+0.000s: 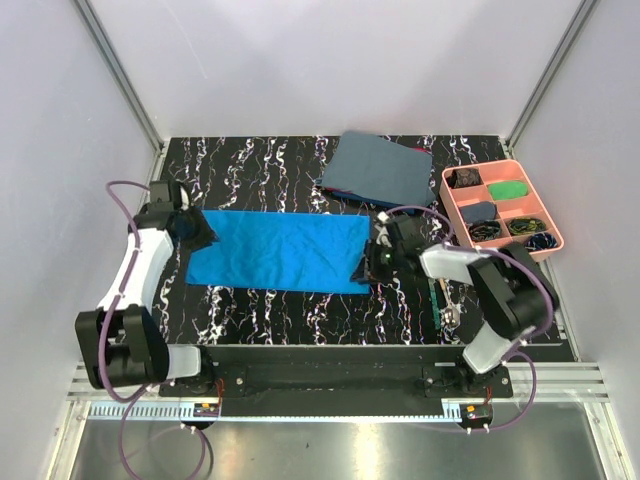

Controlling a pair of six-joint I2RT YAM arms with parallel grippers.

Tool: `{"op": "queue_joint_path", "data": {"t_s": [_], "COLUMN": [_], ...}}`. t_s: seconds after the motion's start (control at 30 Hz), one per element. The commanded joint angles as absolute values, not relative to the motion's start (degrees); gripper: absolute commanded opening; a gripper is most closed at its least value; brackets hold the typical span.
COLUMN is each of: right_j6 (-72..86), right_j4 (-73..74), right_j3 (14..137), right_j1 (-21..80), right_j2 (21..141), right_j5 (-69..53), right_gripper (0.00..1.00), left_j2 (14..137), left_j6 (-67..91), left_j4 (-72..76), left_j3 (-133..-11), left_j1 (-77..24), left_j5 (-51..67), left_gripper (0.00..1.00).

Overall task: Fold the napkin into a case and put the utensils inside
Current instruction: Smooth out the rectangle-folded napkin at the center of the board.

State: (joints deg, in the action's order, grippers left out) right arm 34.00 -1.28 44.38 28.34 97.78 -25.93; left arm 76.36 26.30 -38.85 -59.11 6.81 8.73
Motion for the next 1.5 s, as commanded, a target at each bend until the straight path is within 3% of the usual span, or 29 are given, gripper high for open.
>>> {"op": "queue_joint_path", "data": {"t_s": [0.0, 0.17, 0.4, 0.6, 0.67, 0.83, 0.9, 1.1, 1.47], "right_j6": [31.56, 29.89, 26.37, 24.26, 23.04, 22.24, 21.89, 21.97, 21.62], "right_j4": [8.51, 12.99, 22.14, 25.22, 25.23, 24.87, 24.78, 23.03, 23.64], "right_j3": [39.11, 40.5, 48.95, 55.8, 57.04, 58.18, 58.27, 58.53, 61.17], "right_j1": [24.53, 22.76, 21.45, 20.04, 20.04, 20.04, 20.13, 20.13, 20.83], "right_j2": [90.02, 79.64, 81.99, 88.31, 89.82, 94.3, 95.45, 97.38, 100.02], "right_j5": [-17.4, -15.39, -3.79, -1.06, -1.58, -1.76, -1.76, -1.32, -0.35], "right_gripper": [0.45, 0.69, 1.0, 0.96, 0.82, 0.68, 0.56, 0.48, 0.5], "left_j2": [72.95, 71.19, 83.82, 94.55, 96.5, 99.58, 98.62, 95.63, 89.22], "left_j6": [27.32, 33.04, 39.11, 39.81, 39.64, 40.87, 41.22, 40.61, 40.61], "left_j4": [-34.73, -26.64, -20.83, -20.66, -20.22, -18.55, -17.93, -16.79, -15.29], "left_j3": [-53.8, -45.72, -50.52, -61.07, -63.36, -64.69, -64.16, -61.35, -55.9], "left_j1": [2.04, -5.35, -18.62, -28.29, -31.36, -36.64, -38.84, -42.01, -42.45], "left_j5": [12.29, 10.56, 7.74, 5.1, 3.7, 2.65, 1.32, 2.2, 2.2], "left_gripper": [0.28, 0.29, 0.26, 0.25, 0.24, 0.22, 0.22, 0.23, 0.24]}}
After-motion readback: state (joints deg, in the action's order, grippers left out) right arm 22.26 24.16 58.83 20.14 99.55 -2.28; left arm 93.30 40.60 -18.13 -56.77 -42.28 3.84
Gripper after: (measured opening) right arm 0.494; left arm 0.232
